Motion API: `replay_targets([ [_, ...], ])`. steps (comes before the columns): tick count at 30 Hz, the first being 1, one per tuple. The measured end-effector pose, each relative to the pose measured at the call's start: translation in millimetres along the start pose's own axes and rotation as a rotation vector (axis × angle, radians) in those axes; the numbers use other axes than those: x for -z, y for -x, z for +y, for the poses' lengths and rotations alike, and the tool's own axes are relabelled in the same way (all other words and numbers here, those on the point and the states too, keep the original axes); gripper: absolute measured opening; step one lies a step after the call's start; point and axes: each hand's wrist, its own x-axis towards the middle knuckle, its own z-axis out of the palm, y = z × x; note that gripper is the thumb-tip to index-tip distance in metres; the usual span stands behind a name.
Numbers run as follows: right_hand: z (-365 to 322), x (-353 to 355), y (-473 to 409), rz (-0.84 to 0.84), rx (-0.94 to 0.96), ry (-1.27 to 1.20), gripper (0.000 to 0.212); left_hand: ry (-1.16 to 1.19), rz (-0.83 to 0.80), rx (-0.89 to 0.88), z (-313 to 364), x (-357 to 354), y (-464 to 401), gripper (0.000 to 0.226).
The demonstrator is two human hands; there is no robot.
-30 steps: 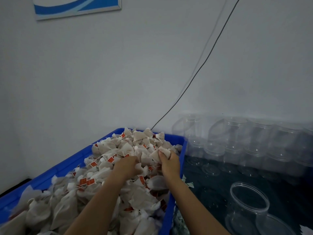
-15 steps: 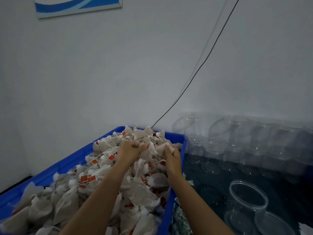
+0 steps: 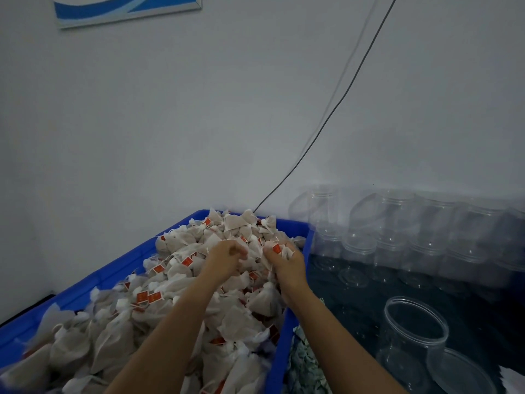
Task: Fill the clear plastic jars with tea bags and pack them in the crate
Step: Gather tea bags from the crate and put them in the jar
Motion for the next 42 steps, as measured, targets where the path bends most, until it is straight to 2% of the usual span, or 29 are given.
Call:
replay_targets([
  [2, 0.3, 1.7, -2.7, 0.050, -0.002, -0.029, 0.008, -0.505, 0.014, -0.102, -14.4, -1.8, -1.0, 0.023],
  [3, 0.8, 2.7, -3.6, 0.071, -0.008, -0.034, 0.008, -0.640, -0.032, -0.115, -21.7, -3.7, -0.4, 0.032],
  [5, 2.6, 3.0, -4.5, 0.083, -0.015, -0.019, 0.011, -0.782, -0.134, -0.091, -32.6, -9.7, 1.7, 0.048],
  [8, 3.4, 0.5, -3.4, 0.080, -0.024, 0.020, 0.011, -0.869, -0.114, -0.107, -38.9, -15.5, 0.7, 0.041],
  [12, 2.1, 2.9, -2.4, 0.059, -0.047, 0.000, 0.010, -0.639, -0.047, -0.059, -41.0, -15.7, -2.4, 0.032],
  [17, -5.3, 7.5, 3.6, -0.092, -0.118, -0.091, 0.019, -0.086, 0.191, -0.069, -17.6, 4.2, -4.7, 0.024],
  [20, -9.7, 8.3, 8.2, -0.262, -0.123, -0.100, 0.026, 0.069, 0.111, -0.138, 2.3, 3.5, -2.2, 0.022],
  [25, -17.4, 14.9, 12.5, -0.419, -0.093, -0.060, 0.031, 0.033, -0.011, -0.243, 11.2, -7.2, 0.5, 0.026],
  [27, -20.6, 17.8, 13.4, -0.390, -0.082, 0.017, 0.030, 0.112, -0.108, -0.261, 11.9, -4.0, 1.4, 0.033],
  [30, -31.8, 22.2, 12.7, -0.251, -0.068, 0.052, 0.020, 0.307, -0.205, -0.152, 12.9, 0.9, 1.3, 0.049],
  [31, -37.1, 23.9, 11.7, -0.213, -0.078, 0.038, 0.018, 0.226, -0.167, -0.128, 10.6, 1.8, 1.1, 0.050],
  [33, -48.9, 28.5, 9.0, -0.183, -0.097, -0.004, 0.020, -0.219, -0.103, -0.148, 1.0, 3.3, 0.1, 0.043],
  [35, -62.9, 33.3, 7.7, -0.168, -0.093, -0.031, 0.022, -0.675, -0.159, -0.151, -7.1, 2.6, 4.5, 0.037],
  [36, -69.9, 36.2, 7.0, -0.163, -0.078, -0.051, 0.023, -0.826, -0.193, -0.124, -11.4, 1.0, 6.0, 0.039],
  [39, -90.3, 46.9, 5.3, -0.159, -0.019, -0.122, 0.021, -1.061, -0.183, -0.089, -20.8, -2.4, 7.2, 0.029],
  [42, -107.0, 61.2, 5.2, -0.156, 0.010, -0.144, 0.024, -1.059, -0.115, -0.098, -24.9, -3.0, 6.2, 0.019],
])
